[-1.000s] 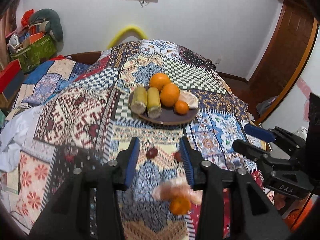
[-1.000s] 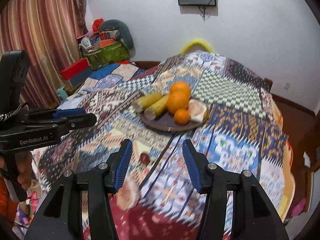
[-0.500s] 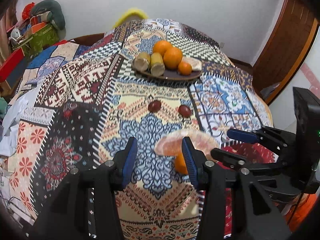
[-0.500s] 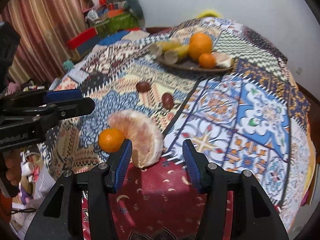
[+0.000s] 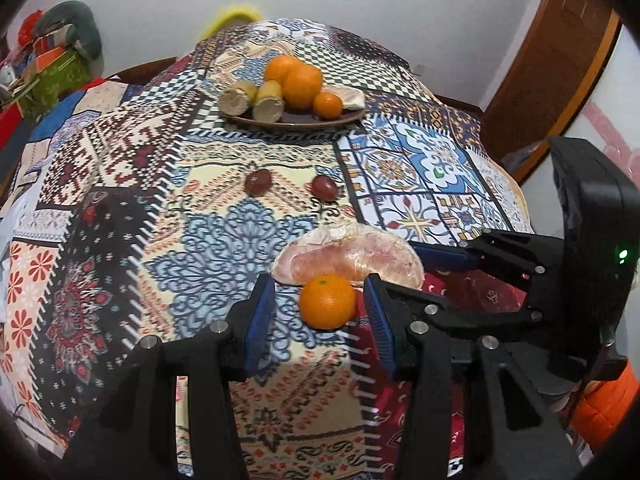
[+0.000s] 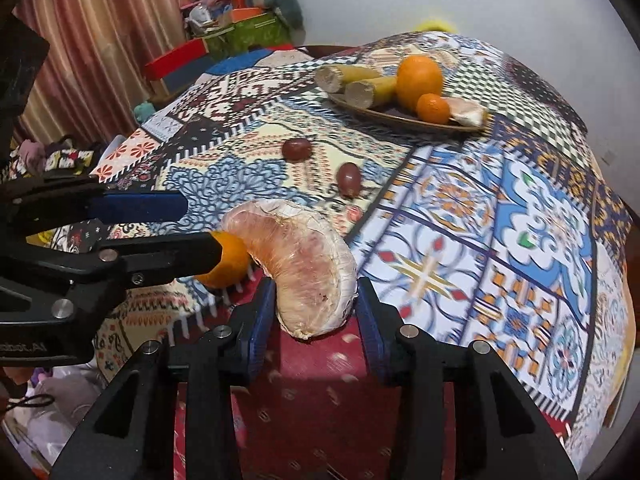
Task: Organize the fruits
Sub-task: 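Grasp a tangerine with the left tool while the right tool grasps the large pomelo wedge, then carry the tangerine with the left tool onto the plate while the right tool lays the pomelo wedge there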
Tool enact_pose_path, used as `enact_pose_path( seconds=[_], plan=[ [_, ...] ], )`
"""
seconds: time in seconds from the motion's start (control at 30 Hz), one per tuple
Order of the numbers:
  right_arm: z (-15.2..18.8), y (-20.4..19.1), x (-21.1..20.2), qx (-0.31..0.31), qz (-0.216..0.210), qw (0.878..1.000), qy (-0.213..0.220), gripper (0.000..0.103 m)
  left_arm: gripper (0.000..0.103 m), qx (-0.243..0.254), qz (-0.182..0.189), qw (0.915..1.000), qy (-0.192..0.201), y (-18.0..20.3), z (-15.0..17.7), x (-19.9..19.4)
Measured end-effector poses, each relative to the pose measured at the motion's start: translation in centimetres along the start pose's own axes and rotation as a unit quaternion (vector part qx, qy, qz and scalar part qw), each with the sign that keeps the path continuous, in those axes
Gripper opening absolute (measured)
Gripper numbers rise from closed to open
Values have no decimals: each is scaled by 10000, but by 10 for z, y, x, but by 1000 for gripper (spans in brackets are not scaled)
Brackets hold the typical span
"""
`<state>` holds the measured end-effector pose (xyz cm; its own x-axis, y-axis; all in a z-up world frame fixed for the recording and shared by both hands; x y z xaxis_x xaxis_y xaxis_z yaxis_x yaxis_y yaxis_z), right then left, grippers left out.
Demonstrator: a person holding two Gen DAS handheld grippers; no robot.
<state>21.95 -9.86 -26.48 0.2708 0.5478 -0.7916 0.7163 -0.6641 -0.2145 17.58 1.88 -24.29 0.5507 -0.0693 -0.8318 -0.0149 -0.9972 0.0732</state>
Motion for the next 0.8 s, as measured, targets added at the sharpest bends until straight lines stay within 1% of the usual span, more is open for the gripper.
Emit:
enact_pose_path(
  seconds=[0.1,0.2,0.3,0.37,0.47,0.6,0.73,0.8],
  plan=[
    [5,8,-8,116,88,9999,48,37,46,55,100,9999,-90,8,1,7],
    [11,16,-15,231,185,9995,88,37,46,100,-67,9999,-34,11,2,11],
    [19,26,-25,353,364,9986,128,37,46,51,-90,9999,-38,7,2,14],
    [22,31,-31,429,414,9981,135,37,44,28,-127,9999,-72,4,3,16],
    [28,33,-38,443,436,9980,99,37,36,-89,-85,9998,-174,-3,5,22],
    [27,28,-36,227,461,9987,-31,40,36,-271,39,9995,-162,-8,3,27],
    [19,31,-28,229,404,9989,-83,48,34,-267,78,9996,-100,-7,-1,29],
    [15,32,-22,185,406,9989,-107,48,33,-229,78,9997,-85,-6,-3,29]
  ],
)
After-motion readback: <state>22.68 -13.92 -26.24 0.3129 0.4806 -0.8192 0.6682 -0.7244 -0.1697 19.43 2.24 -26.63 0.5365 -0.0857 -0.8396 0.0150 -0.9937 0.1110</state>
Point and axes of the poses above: each gripper's, at about its wrist camera, not at the fingertips, and x roughly the way its jaws point, y to its right, z to its underside, the point moved 3 cm from there along x, roughly the way its jaws point, and after that the axes turned 7 degrees about -z, right-handed, at the moved point
